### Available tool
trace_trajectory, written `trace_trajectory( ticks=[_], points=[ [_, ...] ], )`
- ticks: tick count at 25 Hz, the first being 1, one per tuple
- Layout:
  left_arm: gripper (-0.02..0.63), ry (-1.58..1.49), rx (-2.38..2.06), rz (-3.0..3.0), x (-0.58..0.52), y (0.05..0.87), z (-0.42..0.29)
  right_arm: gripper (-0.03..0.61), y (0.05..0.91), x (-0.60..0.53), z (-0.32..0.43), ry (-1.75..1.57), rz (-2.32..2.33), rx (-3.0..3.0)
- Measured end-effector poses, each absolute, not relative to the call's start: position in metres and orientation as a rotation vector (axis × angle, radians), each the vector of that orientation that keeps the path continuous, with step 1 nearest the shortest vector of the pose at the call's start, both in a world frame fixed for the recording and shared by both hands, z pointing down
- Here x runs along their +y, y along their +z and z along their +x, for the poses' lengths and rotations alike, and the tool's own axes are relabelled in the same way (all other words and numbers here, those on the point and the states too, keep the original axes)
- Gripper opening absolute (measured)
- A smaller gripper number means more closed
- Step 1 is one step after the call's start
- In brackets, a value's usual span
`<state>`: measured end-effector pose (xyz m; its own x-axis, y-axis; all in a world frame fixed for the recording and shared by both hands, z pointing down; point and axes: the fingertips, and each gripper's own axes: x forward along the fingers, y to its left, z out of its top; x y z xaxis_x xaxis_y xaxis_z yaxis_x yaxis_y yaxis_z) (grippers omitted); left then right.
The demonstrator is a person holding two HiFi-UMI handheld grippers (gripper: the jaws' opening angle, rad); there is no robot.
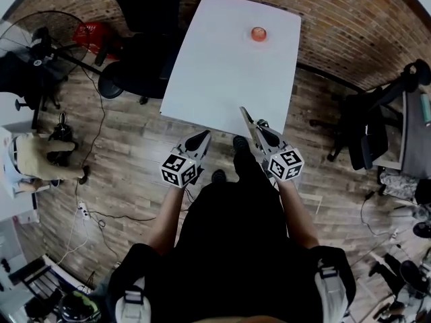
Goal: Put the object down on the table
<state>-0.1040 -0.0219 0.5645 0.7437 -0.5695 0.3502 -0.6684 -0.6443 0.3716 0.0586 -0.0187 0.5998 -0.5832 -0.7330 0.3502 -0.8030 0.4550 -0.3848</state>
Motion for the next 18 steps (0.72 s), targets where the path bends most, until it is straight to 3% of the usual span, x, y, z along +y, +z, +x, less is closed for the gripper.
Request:
trace_trajectory(
  ticks=[18],
  points=[
    [0.020, 0.271, -1.130, 2.364, -0.084, 0.560, -0.110, 0.002, 0.636, -0.106, 0.067, 0.815, 1.174, -2.535]
  ],
)
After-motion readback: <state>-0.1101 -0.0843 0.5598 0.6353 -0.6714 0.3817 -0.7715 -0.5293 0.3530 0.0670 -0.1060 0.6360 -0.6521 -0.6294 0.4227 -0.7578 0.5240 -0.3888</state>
